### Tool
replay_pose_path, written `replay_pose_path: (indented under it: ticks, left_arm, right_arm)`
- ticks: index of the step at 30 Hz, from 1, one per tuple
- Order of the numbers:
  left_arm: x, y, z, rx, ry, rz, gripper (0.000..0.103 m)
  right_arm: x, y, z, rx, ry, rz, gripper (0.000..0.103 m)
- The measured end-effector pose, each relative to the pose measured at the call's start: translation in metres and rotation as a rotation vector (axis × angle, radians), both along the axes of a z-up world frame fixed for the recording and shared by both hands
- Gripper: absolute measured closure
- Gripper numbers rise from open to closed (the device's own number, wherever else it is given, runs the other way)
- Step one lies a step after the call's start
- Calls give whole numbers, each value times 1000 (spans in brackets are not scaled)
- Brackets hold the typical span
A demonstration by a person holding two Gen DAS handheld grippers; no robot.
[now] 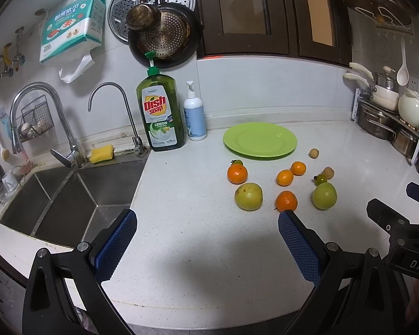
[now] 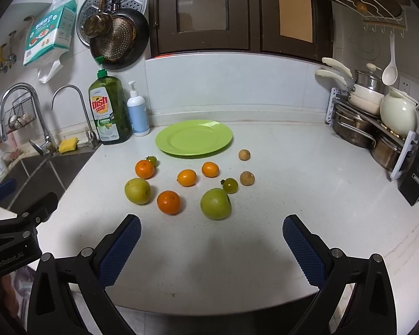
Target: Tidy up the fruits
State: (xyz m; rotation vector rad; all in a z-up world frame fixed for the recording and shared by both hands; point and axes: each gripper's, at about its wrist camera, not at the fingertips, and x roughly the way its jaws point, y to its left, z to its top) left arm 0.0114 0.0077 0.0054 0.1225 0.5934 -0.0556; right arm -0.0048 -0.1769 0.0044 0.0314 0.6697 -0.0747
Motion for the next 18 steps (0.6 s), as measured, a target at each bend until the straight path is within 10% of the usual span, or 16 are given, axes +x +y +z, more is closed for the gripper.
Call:
replay_pose_path:
  ticks: [18]
  left_arm:
    - [4,-4,-5,6,6,6,0]
  right_arm:
    - [6,-2,-4,1,10,14,0]
